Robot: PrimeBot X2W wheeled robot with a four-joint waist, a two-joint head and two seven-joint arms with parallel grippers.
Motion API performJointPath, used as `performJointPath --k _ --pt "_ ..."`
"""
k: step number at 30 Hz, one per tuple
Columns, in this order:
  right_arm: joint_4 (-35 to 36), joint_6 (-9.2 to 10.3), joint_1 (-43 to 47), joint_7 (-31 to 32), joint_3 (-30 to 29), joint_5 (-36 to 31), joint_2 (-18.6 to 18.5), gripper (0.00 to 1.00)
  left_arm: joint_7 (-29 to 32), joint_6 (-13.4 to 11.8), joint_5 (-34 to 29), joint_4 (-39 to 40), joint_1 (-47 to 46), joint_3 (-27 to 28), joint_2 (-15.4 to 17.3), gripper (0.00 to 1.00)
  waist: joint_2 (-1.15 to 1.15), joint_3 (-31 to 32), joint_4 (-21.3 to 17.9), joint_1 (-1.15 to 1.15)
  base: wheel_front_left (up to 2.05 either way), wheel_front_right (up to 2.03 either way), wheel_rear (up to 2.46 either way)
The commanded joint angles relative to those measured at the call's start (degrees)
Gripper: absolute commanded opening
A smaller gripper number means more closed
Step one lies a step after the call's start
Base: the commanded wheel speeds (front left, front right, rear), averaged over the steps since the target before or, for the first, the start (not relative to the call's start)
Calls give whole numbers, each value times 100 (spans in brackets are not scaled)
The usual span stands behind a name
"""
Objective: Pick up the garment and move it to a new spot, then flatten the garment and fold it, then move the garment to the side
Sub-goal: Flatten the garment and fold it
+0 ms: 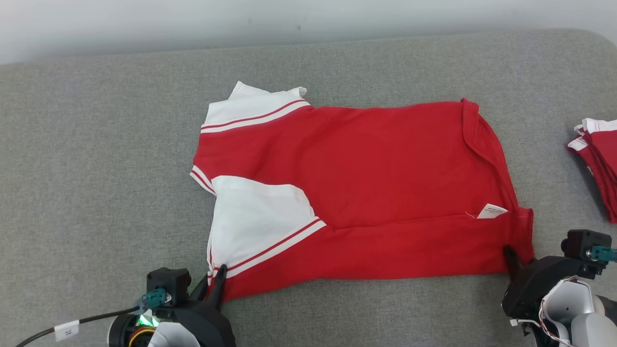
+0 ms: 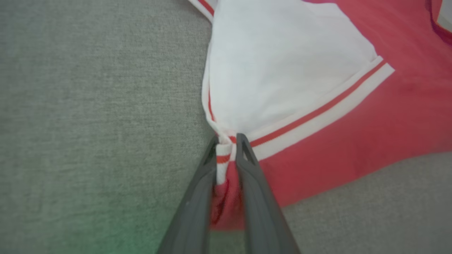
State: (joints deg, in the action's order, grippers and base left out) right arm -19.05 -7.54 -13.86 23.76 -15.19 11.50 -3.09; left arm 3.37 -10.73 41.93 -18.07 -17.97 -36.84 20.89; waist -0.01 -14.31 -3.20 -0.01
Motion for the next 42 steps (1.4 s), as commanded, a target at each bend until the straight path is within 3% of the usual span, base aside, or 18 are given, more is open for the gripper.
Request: performJointPath --k 1,8,15,24,25,26,27,28,29,42 --pt "-88 16 75 72 24 -14 33 0 182 16 71 -136 237 -150 -29 0 1 14 -2 1 0 0 0" --pt "269 17 295 11 -81 122 16 0 322 -3 215 159 513 -106 205 0 1 208 8 1 0 0 0" --pt "833 17 874 240 -246 259 13 0 508 -194 252 756 905 -91 520 0 1 410 -4 1 0 0 0" --pt "957 17 1256 319 -403 367 8 0 613 -362 390 1133 1280 -123 571 0 1 472 -38 1 0 0 0" --pt "889 17 1294 305 -411 364 9 0 614 -375 413 1103 1324 -117 568 4 1 486 -41 1 0 0 0" --pt "868 17 1304 298 -405 354 8 18 624 -384 420 1086 1347 -124 579 11 1 495 -43 1 0 0 0" --pt "853 17 1304 286 -413 335 7 89 613 -396 437 1079 1355 -110 581 35 1 504 -44 1 0 0 0" --pt "842 17 1300 279 -427 316 7 100 611 -408 450 1070 1369 -99 588 87 1 512 -44 1 0 0 0" --pt "843 17 1295 254 -444 289 6 100 587 -419 453 1066 1369 -82 590 100 1 521 -45 1 0 0 0" --pt "1519 17 1099 365 -736 -10 17 100 326 -570 458 1487 1188 343 890 100 1 589 -38 1 0 0 0"
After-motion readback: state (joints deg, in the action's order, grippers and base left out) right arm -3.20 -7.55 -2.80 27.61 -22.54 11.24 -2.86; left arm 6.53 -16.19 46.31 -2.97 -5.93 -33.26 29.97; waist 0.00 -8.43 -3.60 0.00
